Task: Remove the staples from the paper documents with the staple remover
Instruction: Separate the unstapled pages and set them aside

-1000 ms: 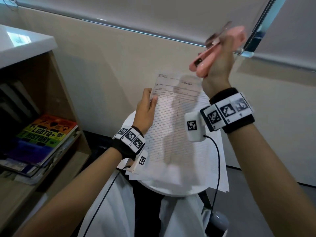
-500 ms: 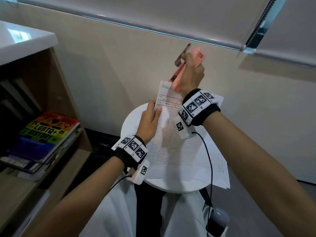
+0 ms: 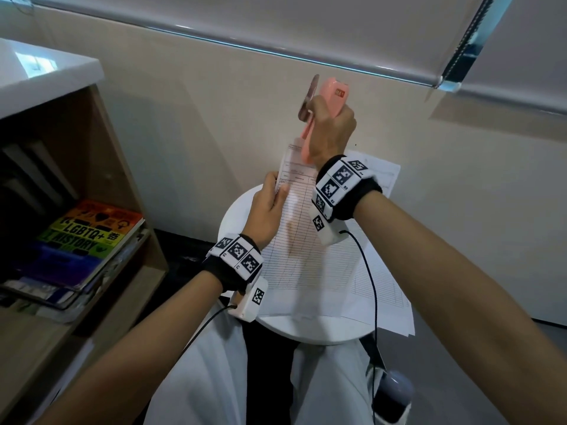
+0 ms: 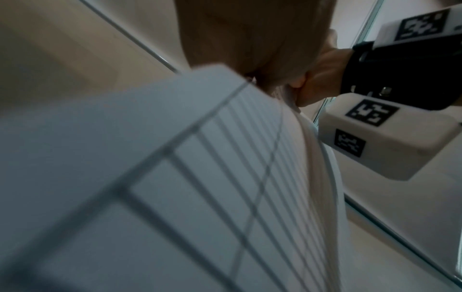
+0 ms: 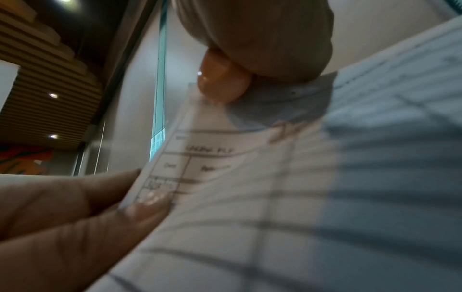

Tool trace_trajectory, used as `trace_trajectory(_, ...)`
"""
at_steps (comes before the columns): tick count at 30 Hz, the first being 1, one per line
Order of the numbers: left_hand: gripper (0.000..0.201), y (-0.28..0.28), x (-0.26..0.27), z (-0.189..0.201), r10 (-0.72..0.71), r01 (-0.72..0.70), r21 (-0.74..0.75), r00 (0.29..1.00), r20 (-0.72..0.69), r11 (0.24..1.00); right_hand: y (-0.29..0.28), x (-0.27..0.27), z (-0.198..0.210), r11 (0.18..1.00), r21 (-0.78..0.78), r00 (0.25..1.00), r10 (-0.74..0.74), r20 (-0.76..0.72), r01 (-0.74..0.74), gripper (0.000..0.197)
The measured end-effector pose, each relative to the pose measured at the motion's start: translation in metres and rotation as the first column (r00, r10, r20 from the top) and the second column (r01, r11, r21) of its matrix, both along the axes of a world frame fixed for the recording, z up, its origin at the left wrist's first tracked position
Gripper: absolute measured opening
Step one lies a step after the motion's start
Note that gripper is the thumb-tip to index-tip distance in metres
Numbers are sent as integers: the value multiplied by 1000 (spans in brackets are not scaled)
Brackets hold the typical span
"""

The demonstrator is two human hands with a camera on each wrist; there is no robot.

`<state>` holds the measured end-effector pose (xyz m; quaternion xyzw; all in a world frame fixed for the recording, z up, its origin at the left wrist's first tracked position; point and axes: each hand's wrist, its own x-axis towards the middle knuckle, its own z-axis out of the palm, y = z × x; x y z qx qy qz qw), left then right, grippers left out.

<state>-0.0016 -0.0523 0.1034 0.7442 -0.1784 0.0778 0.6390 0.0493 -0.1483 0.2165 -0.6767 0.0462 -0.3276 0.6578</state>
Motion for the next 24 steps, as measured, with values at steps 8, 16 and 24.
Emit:
trace_trajectory(8,15,22,19,-8,71,-78,-81,994,-81,994,-74,-40,12,965,209,960,99,263,-157,51)
trace_trajectory(16,30,8,32,-5,-151,78,-297,961,-231,952,-148,-117,-98,831,219,739,555,-382,-511,41)
trace_trajectory(24,19,-5,32,-40,-35,-55,-198,904,-426,979,-188,-132,-140,891,367,748,433,-503,-269,46)
